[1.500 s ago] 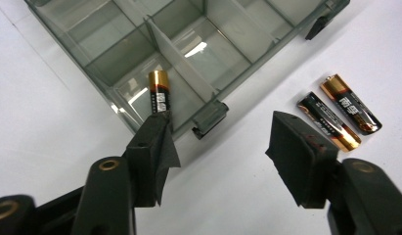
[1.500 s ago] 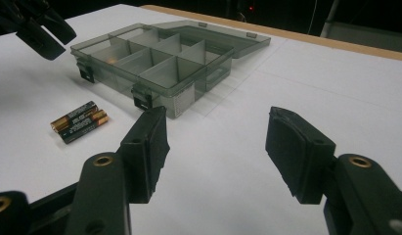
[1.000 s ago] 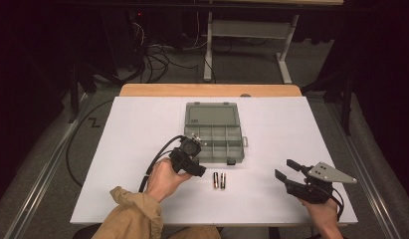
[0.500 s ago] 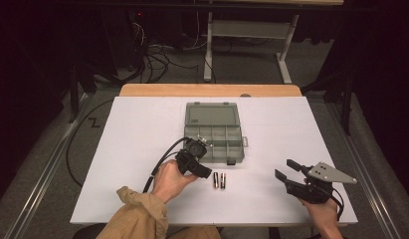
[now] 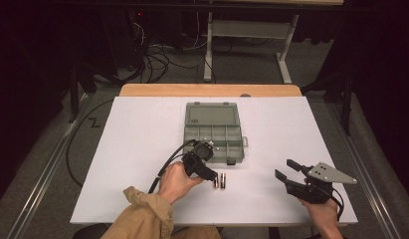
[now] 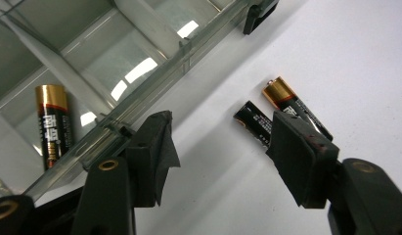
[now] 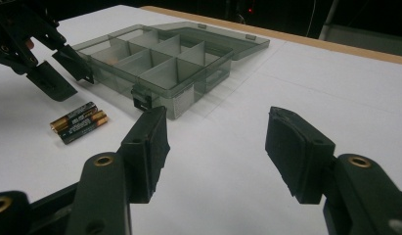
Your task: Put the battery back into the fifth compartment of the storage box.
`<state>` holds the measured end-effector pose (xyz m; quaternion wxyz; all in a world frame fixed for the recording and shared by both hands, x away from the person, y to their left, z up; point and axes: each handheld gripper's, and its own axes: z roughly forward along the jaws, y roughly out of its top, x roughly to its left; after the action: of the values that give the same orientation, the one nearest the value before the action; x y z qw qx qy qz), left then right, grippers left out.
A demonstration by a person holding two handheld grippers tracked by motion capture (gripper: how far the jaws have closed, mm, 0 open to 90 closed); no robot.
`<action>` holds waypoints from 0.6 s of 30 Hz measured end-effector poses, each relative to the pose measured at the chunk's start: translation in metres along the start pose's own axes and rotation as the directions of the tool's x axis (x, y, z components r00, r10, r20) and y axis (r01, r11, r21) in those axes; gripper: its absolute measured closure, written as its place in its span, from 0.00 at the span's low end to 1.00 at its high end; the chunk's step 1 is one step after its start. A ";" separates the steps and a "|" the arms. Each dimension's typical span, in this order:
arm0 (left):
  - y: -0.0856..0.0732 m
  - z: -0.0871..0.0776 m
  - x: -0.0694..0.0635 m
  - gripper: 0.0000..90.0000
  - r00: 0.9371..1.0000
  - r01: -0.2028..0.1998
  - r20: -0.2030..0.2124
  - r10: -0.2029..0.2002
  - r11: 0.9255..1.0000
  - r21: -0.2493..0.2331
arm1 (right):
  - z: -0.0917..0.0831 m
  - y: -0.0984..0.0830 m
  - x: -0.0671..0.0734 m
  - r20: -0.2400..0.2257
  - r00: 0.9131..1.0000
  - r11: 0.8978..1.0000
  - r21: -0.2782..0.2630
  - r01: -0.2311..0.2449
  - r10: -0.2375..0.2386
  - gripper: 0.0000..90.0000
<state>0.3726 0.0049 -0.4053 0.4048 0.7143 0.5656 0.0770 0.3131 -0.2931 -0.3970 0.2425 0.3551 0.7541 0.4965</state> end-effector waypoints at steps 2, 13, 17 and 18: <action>0.000 0.001 -0.001 0.46 1.000 0.001 0.001 -0.001 1.000 0.004 | 0.000 0.000 0.000 -0.001 1.000 1.000 0.000 0.000 0.000 0.48; -0.003 0.008 -0.008 0.48 1.000 0.018 0.022 -0.018 0.999 0.032 | 0.000 0.000 0.000 0.001 1.000 1.000 0.000 0.001 -0.001 0.48; -0.004 0.010 -0.009 0.51 0.999 0.033 0.025 -0.034 0.999 0.043 | 0.000 0.000 0.000 0.003 1.000 1.000 0.000 0.002 -0.002 0.48; -0.004 0.010 -0.009 0.52 0.999 0.033 0.026 -0.034 0.999 0.042 | 0.000 0.000 0.000 0.003 1.000 1.000 0.001 0.002 -0.002 0.48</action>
<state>0.3723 -0.0079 -0.4114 0.3984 0.7140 0.5737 0.0488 0.3131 -0.2934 -0.3968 0.2441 0.3553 0.7541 0.4955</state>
